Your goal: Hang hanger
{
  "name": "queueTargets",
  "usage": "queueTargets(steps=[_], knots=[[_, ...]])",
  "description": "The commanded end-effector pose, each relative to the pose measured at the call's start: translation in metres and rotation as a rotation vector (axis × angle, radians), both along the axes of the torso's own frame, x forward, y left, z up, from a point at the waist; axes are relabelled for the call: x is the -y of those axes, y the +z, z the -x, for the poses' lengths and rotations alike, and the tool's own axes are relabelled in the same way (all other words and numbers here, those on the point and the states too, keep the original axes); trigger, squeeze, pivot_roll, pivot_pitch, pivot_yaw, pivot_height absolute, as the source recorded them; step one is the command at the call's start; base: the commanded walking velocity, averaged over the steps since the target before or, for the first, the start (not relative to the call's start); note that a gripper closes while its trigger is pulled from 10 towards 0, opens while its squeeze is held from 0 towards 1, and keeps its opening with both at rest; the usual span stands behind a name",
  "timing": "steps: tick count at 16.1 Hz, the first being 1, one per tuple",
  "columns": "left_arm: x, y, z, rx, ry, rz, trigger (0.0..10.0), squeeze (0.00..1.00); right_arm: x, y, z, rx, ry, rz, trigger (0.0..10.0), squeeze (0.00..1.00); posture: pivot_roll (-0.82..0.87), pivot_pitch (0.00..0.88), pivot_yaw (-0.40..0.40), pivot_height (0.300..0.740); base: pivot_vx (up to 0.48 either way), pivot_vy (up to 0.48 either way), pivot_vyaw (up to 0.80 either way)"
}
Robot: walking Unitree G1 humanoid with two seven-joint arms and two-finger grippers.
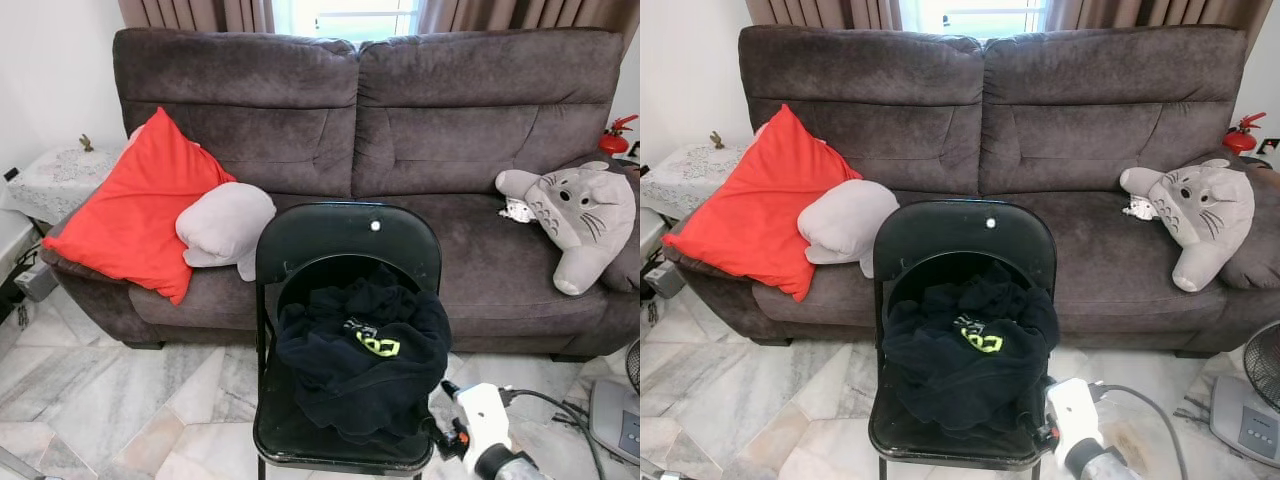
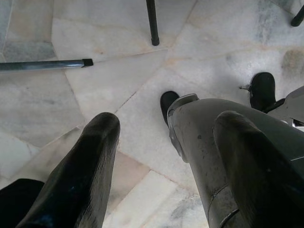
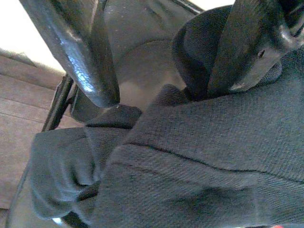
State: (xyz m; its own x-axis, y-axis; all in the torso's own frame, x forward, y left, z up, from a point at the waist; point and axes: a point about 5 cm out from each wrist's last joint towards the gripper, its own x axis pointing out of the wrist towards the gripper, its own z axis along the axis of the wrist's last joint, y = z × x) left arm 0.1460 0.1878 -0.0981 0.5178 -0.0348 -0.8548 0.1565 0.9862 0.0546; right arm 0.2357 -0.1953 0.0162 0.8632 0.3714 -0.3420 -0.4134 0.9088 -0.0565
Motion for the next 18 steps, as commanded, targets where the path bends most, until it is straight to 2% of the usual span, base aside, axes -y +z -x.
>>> queueTargets(steps=[1, 6, 10, 16, 18], knots=[[-0.005, -0.002, 0.005, -0.022, -0.006, -0.016, 10.0, 0.0, -0.002, -0.007, 0.005, -0.031, 0.022, 0.024, 10.0, 0.0, 0.0, 0.009, 0.065, 0.74, 0.0, 0.0, 0.0], [-0.005, -0.001, 0.005, -0.02, -0.006, -0.019, 10.0, 0.0, 0.004, -0.004, -0.005, 0.006, -0.05, 0.041, 10.0, 0.0, 0.01, 0.003, 0.066, 0.74, 0.0, 0.0, 0.0], [-0.005, -0.001, 0.005, -0.02, -0.006, -0.02, 10.0, 0.0, 0.003, 0.0, -0.01, 0.035, -0.044, 0.024, 10.0, 0.0, 0.01, 0.004, 0.067, 0.74, 0.0, 0.0, 0.0], [-0.005, -0.001, 0.005, -0.02, -0.007, -0.021, 10.0, 0.0, -0.02, -0.003, -0.015, 0.019, 0.061, -0.009, 10.0, 0.0, 0.01, 0.006, 0.069, 0.74, 0.0, 0.0, 0.0], [-0.005, -0.001, 0.005, -0.019, -0.006, -0.021, 10.0, 0.0, -0.022, -0.002, -0.017, 0.024, 0.067, -0.015, 10.0, 0.0, 0.01, 0.007, 0.068, 0.74, 0.0, 0.0, 0.0]])
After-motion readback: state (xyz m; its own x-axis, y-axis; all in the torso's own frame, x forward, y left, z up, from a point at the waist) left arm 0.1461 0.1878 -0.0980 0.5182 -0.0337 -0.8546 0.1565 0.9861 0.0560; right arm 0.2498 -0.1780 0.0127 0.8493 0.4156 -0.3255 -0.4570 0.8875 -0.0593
